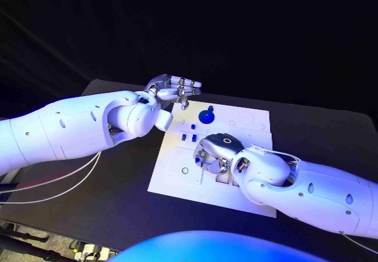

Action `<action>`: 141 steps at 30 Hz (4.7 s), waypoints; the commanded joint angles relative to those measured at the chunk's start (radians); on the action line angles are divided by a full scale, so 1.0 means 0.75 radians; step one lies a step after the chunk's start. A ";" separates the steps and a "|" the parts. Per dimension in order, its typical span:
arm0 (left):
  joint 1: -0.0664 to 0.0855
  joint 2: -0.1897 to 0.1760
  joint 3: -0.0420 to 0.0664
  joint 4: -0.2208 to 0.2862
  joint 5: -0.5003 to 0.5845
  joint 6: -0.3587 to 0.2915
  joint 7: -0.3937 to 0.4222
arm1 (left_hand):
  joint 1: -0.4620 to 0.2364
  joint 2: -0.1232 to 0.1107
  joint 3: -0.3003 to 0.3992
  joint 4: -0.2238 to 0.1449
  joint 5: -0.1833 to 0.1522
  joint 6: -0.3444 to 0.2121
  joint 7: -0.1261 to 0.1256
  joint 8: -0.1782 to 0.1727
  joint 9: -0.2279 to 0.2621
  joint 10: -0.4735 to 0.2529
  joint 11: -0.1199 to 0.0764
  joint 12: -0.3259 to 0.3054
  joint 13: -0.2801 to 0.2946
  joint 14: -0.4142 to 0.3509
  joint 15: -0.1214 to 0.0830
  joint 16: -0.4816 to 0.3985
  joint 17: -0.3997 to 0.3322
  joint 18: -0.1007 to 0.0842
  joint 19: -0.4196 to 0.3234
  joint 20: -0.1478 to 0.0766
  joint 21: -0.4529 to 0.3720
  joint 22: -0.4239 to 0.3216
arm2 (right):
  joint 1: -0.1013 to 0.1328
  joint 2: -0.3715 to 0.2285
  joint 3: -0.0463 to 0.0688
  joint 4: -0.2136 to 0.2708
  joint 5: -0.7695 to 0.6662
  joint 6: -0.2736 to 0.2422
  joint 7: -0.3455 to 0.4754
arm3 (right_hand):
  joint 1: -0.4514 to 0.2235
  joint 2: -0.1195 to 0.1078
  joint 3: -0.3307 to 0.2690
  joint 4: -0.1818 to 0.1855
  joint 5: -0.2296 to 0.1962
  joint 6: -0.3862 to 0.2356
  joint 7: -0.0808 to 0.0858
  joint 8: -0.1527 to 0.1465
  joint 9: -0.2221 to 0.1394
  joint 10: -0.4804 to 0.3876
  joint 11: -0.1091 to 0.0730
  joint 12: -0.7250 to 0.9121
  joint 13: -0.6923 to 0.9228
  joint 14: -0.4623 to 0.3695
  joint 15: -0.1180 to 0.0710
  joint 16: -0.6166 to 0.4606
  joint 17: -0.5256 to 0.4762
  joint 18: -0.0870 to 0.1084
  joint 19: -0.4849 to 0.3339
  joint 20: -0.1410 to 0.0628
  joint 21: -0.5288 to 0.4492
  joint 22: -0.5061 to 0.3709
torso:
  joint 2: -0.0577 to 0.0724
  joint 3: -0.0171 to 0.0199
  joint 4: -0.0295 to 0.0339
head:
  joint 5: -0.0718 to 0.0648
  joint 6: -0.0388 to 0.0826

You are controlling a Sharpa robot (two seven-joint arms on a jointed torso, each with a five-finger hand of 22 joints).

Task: Assemble the parts on the task board

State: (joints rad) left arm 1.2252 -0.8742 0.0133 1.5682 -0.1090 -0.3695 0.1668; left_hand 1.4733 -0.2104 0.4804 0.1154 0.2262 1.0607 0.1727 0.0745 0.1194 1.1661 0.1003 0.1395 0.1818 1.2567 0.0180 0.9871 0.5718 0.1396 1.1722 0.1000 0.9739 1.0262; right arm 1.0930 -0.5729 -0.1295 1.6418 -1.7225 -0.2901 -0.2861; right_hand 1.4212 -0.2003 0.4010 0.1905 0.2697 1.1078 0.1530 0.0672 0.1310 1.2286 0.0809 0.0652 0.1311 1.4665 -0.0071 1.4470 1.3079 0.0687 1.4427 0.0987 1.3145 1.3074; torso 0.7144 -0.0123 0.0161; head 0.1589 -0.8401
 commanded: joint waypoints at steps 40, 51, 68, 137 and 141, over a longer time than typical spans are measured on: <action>0.000 -0.004 -0.006 -0.003 0.006 0.031 -0.007 | -0.005 0.007 0.001 -0.009 0.002 -0.015 0.007 -0.006 -0.004 -0.017 0.002 0.010 0.002 -0.012 -0.001 -0.007 -0.004 0.015 -0.008 0.006 -0.012 -0.007 | 0.147 -0.380 0.026 0.134 -0.025 0.122 -0.062 | -0.036 -0.007 -0.253 -0.017 0.025 -0.094 -0.033 0.006 -0.025 -0.166 0.011 0.046 -0.029 0.067 0.022 -0.010 0.014 0.002 -0.032 0.020 -0.089 0.149 | -0.001 -0.0026 -0.0055 | -0.072 0.038; 0.000 -0.007 -0.006 -0.001 0.006 0.029 -0.010 | -0.004 0.009 0.002 -0.009 0.003 -0.015 0.007 -0.006 -0.005 -0.017 0.002 0.011 0.002 -0.012 0.000 -0.007 -0.004 0.015 -0.008 0.006 -0.012 -0.006 | 0.130 -0.335 0.022 0.084 -0.021 0.095 -0.048 | -0.010 0.048 -0.244 -0.006 0.020 -0.068 -0.042 0.011 -0.022 -0.117 -0.004 0.082 -0.026 0.071 0.010 -0.003 0.025 -0.003 -0.016 0.011 -0.066 0.163 | -0.001 -0.0022 -0.0042 | -0.071 0.030; 0.000 -0.005 -0.006 -0.005 0.006 0.032 -0.015 | -0.005 0.011 0.002 -0.010 0.003 -0.016 0.008 -0.005 -0.005 -0.019 0.003 0.012 0.002 -0.013 0.000 -0.007 -0.005 0.015 -0.007 0.006 -0.013 -0.007 | 0.121 -0.287 0.021 0.042 -0.012 0.079 -0.051 | 0.040 0.101 -0.162 -0.007 -0.039 0.047 -0.058 0.057 0.002 0.036 -0.045 0.135 -0.009 0.079 -0.024 0.012 0.046 -0.016 0.017 -0.017 -0.004 0.198 | -0.002 -0.0027 -0.0070 | -0.066 0.018; -0.002 0.040 -0.007 -0.029 0.006 0.045 -0.015 | -0.003 0.010 0.002 -0.014 0.003 -0.021 0.010 -0.006 -0.008 -0.027 0.005 0.015 0.002 -0.014 0.001 -0.008 -0.009 0.015 -0.007 0.007 -0.015 -0.008 | -0.010 -0.004 0.004 0.144 -0.008 -0.033 -0.006 | 0.083 0.086 0.007 -0.132 -0.062 0.085 -0.048 0.072 0.039 0.098 -0.051 0.089 0.033 0.076 -0.032 0.008 0.030 -0.057 0.100 -0.032 0.184 0.291 | -0.006 -0.0027 -0.0040 | -0.007 -0.005; -0.002 0.042 -0.007 -0.030 0.006 0.048 -0.016 | -0.003 0.010 0.002 -0.014 0.003 -0.021 0.010 -0.006 -0.008 -0.027 0.005 0.015 0.002 -0.014 0.001 -0.008 -0.009 0.015 -0.007 0.007 -0.015 -0.008 | -0.013 0.001 0.003 0.128 -0.021 -0.030 -0.012 | 0.083 0.086 0.007 -0.132 -0.062 0.085 -0.048 0.072 0.039 0.098 -0.051 0.089 0.033 0.076 -0.032 0.008 0.030 -0.057 0.100 -0.032 0.184 0.291 | -0.006 -0.0024 -0.0053 | -0.006 -0.009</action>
State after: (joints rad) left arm 1.2235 -0.8455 0.0073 1.5444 -0.1085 -0.3529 0.1493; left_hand 1.4733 -0.2104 0.4804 0.1098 0.2262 1.0536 0.1797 0.0745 0.1147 1.1554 0.1038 0.1474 0.1822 1.2534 0.0215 0.9872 0.5656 0.1395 1.1686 0.1036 0.9643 1.0203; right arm 1.0846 -0.5741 -0.1267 1.7409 -1.7145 -0.3392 -0.2991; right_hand 1.4751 -0.1414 0.3704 0.1200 0.2180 1.1721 0.1137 0.1231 0.1601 1.2750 0.0688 0.1349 0.1547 1.4703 -0.0286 1.4585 1.3075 0.0443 1.4666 0.0749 1.4576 1.3074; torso 0.7098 -0.0141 0.0129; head 0.1541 -0.8447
